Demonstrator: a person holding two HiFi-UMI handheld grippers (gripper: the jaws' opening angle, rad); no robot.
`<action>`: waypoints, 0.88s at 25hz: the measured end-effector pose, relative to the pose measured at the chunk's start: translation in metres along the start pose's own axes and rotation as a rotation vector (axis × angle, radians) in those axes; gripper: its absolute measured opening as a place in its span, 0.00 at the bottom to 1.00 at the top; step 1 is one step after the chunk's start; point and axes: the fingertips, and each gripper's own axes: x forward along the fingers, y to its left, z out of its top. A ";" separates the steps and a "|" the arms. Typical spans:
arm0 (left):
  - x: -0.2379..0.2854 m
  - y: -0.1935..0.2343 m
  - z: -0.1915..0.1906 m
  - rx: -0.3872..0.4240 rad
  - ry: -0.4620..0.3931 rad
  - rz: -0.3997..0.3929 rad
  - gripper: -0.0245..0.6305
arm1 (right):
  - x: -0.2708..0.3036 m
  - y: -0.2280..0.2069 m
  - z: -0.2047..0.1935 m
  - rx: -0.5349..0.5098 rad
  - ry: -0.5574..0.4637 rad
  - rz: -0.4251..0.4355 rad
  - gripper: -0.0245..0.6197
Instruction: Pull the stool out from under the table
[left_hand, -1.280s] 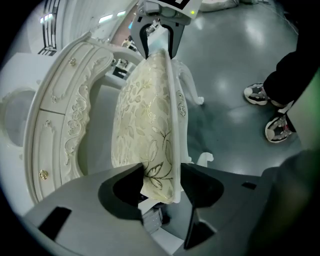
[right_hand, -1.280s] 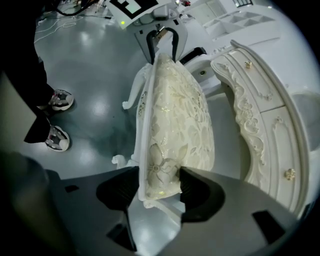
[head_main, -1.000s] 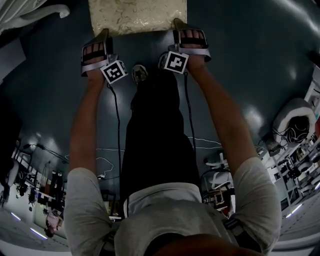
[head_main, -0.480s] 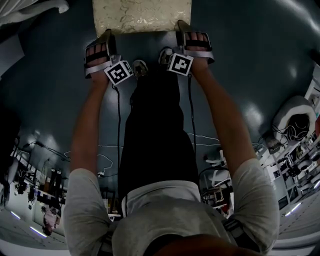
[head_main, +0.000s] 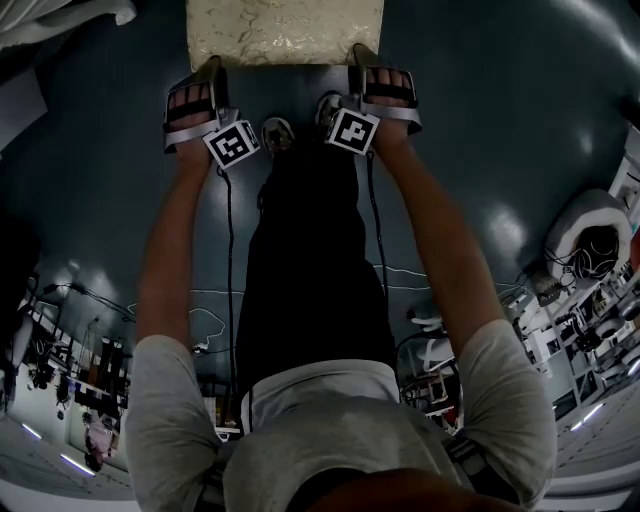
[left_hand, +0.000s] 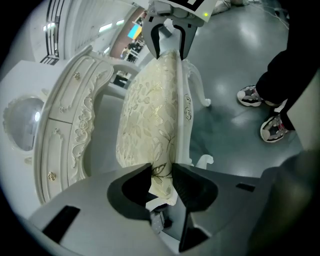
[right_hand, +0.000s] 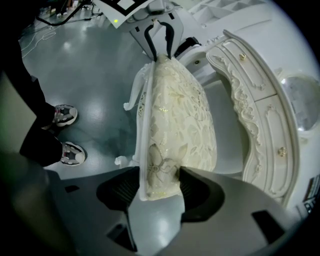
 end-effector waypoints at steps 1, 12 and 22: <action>-0.001 0.001 0.000 0.008 -0.002 0.002 0.24 | -0.004 0.002 0.000 0.011 0.005 0.002 0.45; -0.008 -0.005 0.004 -0.019 0.024 -0.032 0.22 | -0.013 0.010 -0.004 0.009 -0.070 0.027 0.45; -0.044 -0.042 0.002 -0.120 0.039 -0.042 0.22 | -0.019 0.022 -0.004 -0.124 -0.109 0.024 0.45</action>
